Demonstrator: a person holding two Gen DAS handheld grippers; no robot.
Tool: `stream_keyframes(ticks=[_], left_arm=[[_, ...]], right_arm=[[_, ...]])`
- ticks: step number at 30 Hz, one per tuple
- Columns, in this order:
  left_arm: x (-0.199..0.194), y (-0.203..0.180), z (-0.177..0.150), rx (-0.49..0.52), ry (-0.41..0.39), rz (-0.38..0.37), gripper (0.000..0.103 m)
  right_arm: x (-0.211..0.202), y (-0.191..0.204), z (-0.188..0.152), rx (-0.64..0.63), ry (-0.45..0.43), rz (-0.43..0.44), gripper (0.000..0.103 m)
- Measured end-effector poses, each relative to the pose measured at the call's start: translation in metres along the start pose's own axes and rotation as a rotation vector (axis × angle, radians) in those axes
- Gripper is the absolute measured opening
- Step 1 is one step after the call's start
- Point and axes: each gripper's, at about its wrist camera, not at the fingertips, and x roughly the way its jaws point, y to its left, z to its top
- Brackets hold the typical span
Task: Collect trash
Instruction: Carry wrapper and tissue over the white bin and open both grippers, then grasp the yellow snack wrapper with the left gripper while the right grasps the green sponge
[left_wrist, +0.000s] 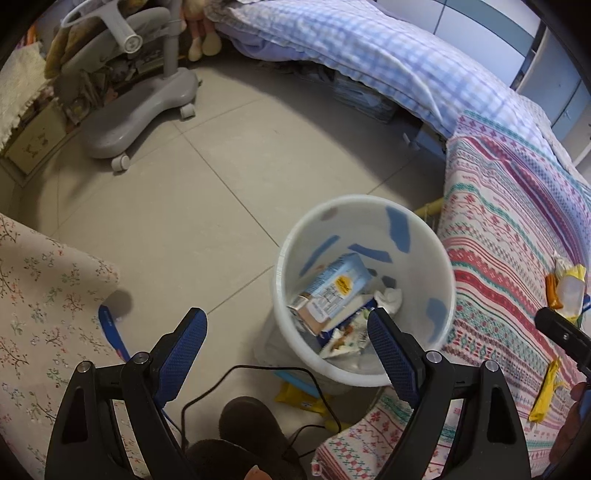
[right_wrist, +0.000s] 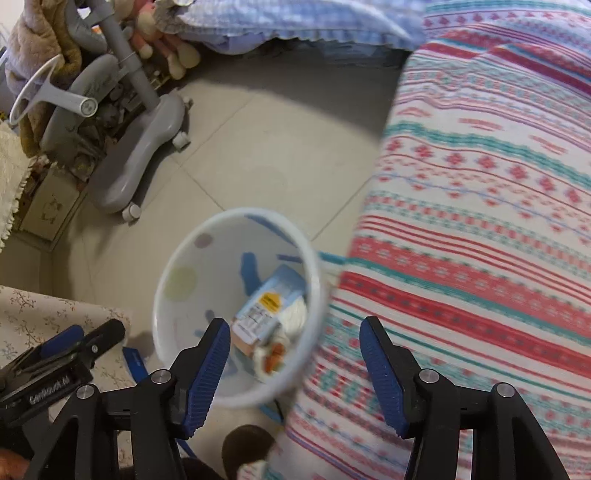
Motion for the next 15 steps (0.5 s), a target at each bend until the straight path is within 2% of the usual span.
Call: stream_keyframes(ticks=[6,15], left_arm=[[-0.005,-0.029,-0.006,0.051,0.011,-0.031,0.091],[-0.014,-0.100,-0.024,0.173,0.016,-0.072,0.091]], right_arm=[[-0.036,-0.043,-0.013,0.005,-0.035,-0.086,0.070],[-0.088,-0.115,-0.039,0.052,-0.096,-0.209,0.071]])
